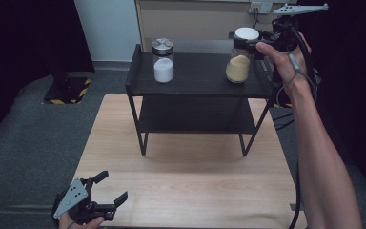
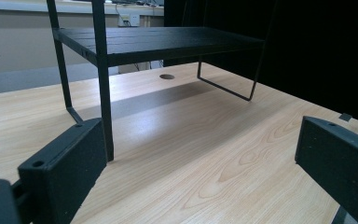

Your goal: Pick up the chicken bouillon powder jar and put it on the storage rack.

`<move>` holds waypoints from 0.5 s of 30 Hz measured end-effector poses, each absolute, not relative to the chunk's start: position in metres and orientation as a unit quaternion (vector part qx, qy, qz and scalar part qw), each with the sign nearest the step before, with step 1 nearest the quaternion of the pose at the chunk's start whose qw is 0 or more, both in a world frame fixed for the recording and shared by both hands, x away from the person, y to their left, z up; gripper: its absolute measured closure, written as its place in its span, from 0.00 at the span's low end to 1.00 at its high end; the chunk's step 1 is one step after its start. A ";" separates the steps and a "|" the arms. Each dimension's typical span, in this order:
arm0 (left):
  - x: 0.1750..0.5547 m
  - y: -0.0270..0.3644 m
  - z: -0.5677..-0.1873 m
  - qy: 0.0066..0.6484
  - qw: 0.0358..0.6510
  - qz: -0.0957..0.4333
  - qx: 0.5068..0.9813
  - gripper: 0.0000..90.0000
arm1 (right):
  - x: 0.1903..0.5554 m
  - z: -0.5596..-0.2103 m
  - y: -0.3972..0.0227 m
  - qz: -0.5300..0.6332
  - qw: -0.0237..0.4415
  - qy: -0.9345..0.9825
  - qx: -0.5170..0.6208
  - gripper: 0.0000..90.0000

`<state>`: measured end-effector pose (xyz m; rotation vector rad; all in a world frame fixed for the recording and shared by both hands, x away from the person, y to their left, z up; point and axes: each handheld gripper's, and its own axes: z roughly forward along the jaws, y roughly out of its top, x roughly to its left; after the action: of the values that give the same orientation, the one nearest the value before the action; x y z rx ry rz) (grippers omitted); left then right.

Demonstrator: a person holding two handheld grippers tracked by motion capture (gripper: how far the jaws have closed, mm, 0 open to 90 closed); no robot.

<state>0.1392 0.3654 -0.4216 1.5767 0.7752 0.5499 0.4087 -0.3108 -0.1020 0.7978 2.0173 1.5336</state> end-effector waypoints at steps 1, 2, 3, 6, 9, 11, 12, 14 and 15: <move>0.139 0.365 -0.421 0.335 0.605 0.237 0.682 0.01 | 0.409 -0.103 -0.311 0.561 0.239 0.737 0.293 0.37; 0.139 0.365 -0.421 0.334 0.605 0.238 0.683 0.01 | 0.409 -0.105 -0.311 0.563 0.239 0.735 0.293 0.37; 0.140 0.365 -0.421 0.333 0.604 0.237 0.684 0.01 | 0.409 -0.105 -0.311 0.564 0.239 0.734 0.293 0.37; 0.140 0.365 -0.421 0.332 0.605 0.237 0.684 0.01 | 0.409 -0.111 -0.314 0.573 0.238 0.728 0.292 0.37; 0.140 0.365 -0.421 0.331 0.605 0.237 0.684 0.01 | 0.409 -0.121 -0.319 0.594 0.230 0.711 0.297 0.21; 0.140 0.364 -0.421 0.329 0.606 0.237 0.684 0.01 | 0.405 -0.122 -0.319 0.595 0.238 0.704 0.306 0.14; 0.140 0.364 -0.421 0.329 0.606 0.237 0.684 0.01 | 0.403 -0.123 -0.322 0.602 0.239 0.698 0.306 0.12; 0.140 0.364 -0.421 0.328 0.606 0.236 0.685 0.01 | 0.397 -0.124 -0.326 0.611 0.243 0.686 0.310 0.09; 0.140 0.364 -0.421 0.328 0.606 0.236 0.685 0.01 | 0.395 -0.123 -0.329 0.618 0.242 0.681 0.308 0.09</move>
<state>0.1400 0.3642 -0.4207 1.5845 0.7576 0.5446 0.3947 -0.3290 -0.1231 0.8430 1.8627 1.6891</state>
